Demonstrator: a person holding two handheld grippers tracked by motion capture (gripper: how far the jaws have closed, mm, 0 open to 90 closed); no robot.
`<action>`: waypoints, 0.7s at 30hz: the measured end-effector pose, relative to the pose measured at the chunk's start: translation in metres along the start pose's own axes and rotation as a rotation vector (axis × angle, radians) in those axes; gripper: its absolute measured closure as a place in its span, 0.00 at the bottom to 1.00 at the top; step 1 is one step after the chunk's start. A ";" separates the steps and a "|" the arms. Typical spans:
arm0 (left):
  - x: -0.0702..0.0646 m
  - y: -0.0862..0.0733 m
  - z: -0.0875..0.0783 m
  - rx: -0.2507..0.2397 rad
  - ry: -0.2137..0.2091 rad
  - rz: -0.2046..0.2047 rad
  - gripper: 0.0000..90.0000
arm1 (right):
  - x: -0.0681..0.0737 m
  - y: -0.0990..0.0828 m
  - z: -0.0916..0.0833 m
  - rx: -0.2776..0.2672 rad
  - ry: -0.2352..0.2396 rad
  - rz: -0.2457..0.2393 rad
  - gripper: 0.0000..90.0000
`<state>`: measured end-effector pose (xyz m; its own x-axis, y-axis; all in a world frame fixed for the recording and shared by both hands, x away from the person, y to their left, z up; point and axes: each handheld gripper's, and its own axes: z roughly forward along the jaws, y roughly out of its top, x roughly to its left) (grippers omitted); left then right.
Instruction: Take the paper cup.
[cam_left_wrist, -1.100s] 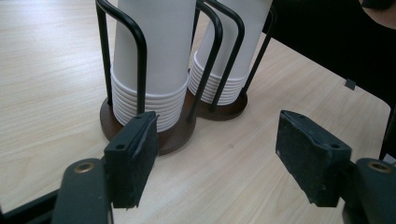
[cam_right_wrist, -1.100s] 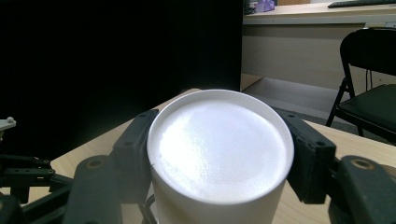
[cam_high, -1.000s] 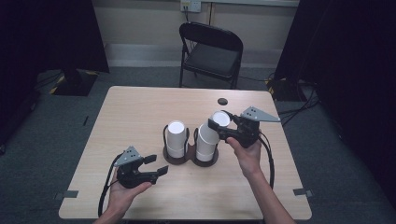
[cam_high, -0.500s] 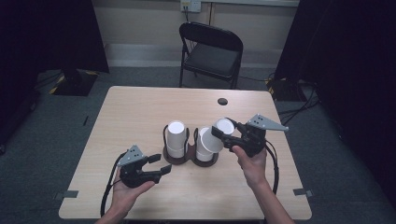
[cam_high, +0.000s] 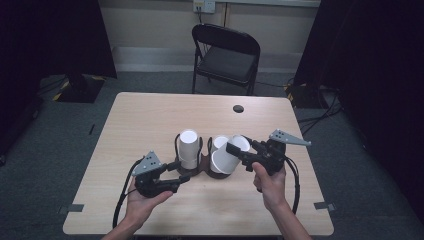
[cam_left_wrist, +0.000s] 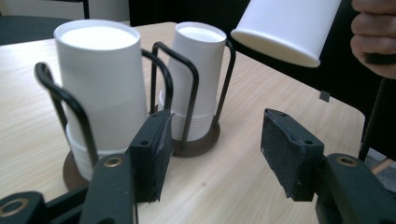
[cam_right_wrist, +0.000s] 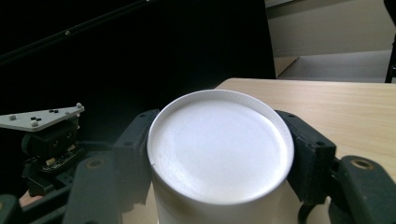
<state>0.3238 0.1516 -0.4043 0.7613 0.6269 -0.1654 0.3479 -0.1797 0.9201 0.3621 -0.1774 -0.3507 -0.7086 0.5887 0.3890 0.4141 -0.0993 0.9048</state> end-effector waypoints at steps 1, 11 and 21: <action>-0.001 0.002 0.002 0.001 -0.001 -0.001 0.49 | 0.000 -0.001 0.000 -0.002 0.007 0.010 0.39; -0.010 0.002 0.012 -0.065 -0.027 0.025 0.56 | -0.002 -0.013 0.005 -0.004 0.088 0.132 0.39; -0.017 -0.003 0.015 -0.125 -0.056 0.109 0.72 | -0.002 -0.020 0.011 0.003 0.160 0.234 0.39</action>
<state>0.3183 0.1296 -0.4095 0.8211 0.5653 -0.0789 0.1939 -0.1461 0.9701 0.3612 -0.1679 -0.3710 -0.6748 0.4159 0.6097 0.5782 -0.2154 0.7869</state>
